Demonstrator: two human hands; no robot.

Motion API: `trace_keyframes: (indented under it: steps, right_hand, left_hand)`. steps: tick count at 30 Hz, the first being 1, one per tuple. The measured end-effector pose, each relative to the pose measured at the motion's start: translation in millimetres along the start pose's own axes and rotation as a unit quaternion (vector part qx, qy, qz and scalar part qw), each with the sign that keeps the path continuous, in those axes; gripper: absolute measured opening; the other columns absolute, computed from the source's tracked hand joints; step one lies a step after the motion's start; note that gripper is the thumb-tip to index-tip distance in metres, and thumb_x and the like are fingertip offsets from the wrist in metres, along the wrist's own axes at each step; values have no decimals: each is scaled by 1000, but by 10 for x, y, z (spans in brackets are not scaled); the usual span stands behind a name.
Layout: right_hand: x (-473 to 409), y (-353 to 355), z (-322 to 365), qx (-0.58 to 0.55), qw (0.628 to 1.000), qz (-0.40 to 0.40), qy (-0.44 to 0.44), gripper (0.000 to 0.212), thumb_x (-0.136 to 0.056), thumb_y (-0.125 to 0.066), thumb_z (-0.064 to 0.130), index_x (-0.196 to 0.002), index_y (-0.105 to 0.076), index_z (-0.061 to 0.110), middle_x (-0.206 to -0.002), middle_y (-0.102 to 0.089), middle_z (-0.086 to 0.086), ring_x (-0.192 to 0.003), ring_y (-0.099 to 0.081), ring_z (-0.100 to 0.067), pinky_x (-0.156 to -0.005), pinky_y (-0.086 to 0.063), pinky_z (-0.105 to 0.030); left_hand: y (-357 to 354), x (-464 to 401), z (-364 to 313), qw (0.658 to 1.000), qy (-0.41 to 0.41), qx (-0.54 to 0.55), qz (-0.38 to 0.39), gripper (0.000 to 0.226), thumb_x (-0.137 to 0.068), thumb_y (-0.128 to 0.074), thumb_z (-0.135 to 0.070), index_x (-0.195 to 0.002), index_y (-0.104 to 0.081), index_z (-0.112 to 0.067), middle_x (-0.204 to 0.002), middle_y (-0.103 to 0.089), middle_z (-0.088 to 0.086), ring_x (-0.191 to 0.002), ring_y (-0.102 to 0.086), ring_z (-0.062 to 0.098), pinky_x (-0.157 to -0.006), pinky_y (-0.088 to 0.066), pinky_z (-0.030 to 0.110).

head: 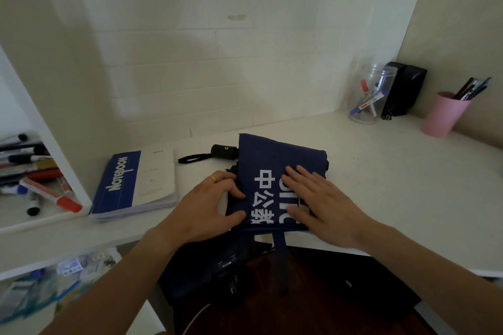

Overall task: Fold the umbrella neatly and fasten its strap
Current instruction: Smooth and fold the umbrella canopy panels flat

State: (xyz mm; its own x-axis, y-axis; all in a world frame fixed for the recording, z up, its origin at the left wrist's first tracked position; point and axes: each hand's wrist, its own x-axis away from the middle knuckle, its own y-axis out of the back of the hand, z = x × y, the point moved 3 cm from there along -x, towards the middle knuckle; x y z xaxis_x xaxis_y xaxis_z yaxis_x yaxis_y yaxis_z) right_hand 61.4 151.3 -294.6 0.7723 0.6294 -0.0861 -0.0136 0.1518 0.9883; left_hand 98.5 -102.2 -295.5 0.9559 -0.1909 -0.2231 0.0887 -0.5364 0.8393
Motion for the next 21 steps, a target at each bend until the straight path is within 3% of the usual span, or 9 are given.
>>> trace_keyframes:
  steps: [3, 5, 7, 9, 11, 13, 15, 19, 21]
  right_hand:
    - [30, -116, -41, 16, 999, 51, 3, 69, -98, -9, 64, -157, 9, 34, -164, 18, 17, -148, 24, 0, -126, 6, -34]
    - [23, -142, -52, 21, 998, 65, 2, 70, -96, -6, 65, -157, 11, 35, -163, 21, 17, -147, 27, 0, -126, 6, -34]
    - [14, -157, -54, 28, 997, 72, 6, 71, -94, -2, 66, -156, 13, 34, -163, 23, 17, -146, 28, 0, -125, 7, -34]
    - [7, -151, -56, 27, 997, 78, 6, 71, -95, -1, 66, -155, 15, 33, -162, 25, 16, -146, 29, -1, -125, 7, -35]
    - [1, -145, -60, 28, 996, 80, 8, 69, -98, -4, 64, -154, 18, 32, -162, 26, 16, -146, 29, 0, -125, 7, -34]
    - [3, -140, -82, 28, 995, 90, 8, 69, -98, -5, 64, -155, 18, 33, -161, 26, 17, -146, 29, 1, -125, 8, -33]
    - [-15, -136, -129, 26, 996, 90, 6, 71, -97, -6, 67, -155, 18, 35, -161, 27, 19, -145, 28, 3, -124, 9, -30]
    - [-206, -82, -223, 33, 995, 93, -19, 74, -95, -10, 70, -156, 15, 36, -162, 24, 18, -147, 22, 2, -125, 4, -32]
    - [-307, 22, -258, 20, 991, 130, -31, 74, -96, -20, 69, -158, 5, 37, -162, 16, 20, -147, 12, 4, -126, -1, -32]
  left_hand:
    - [85, -23, -51, 998, 2, -64, 10, 32, -79, -73, -54, -105, -66, -37, -142, -37, -12, -127, -44, 8, -107, -44, 34]
    - [131, -95, -212, 992, -38, -110, -56, 27, -86, -66, -56, -97, -69, -32, -139, -39, -6, -128, -40, 11, -105, -43, 33]
    - [93, -197, -451, 977, -111, -135, -122, 27, -100, -52, -45, -108, -70, -26, -142, -45, 0, -132, -42, 14, -108, -44, 35]
    - [-76, -287, -619, 967, -176, -166, -80, 38, -107, -39, -35, -139, -57, -24, -158, -40, 1, -148, -32, 15, -122, -31, 38]
    - [-274, -303, -553, 962, -175, -208, 14, 52, -109, -27, -41, -158, -29, -27, -169, -20, -3, -156, -11, 12, -127, -17, 38]
    - [-382, -242, -333, 963, -129, -222, 79, 59, -107, -17, -52, -162, -5, -33, -170, 2, -10, -155, 8, 5, -128, -7, 37]
    - [-396, -197, -207, 965, -107, -217, 99, 62, -104, -12, -61, -159, 6, -40, -168, 15, -17, -153, 17, 0, -127, 2, 31]
    - [-365, -389, -183, 960, -84, -236, 122, 66, -100, -12, -66, -158, 10, -42, -166, 18, -17, -152, 18, 2, -125, 7, 28]
    - [-367, -488, -157, 959, -76, -242, 131, 67, -100, -12, -68, -158, 11, -43, -166, 19, -17, -152, 19, 2, -126, 6, 31]
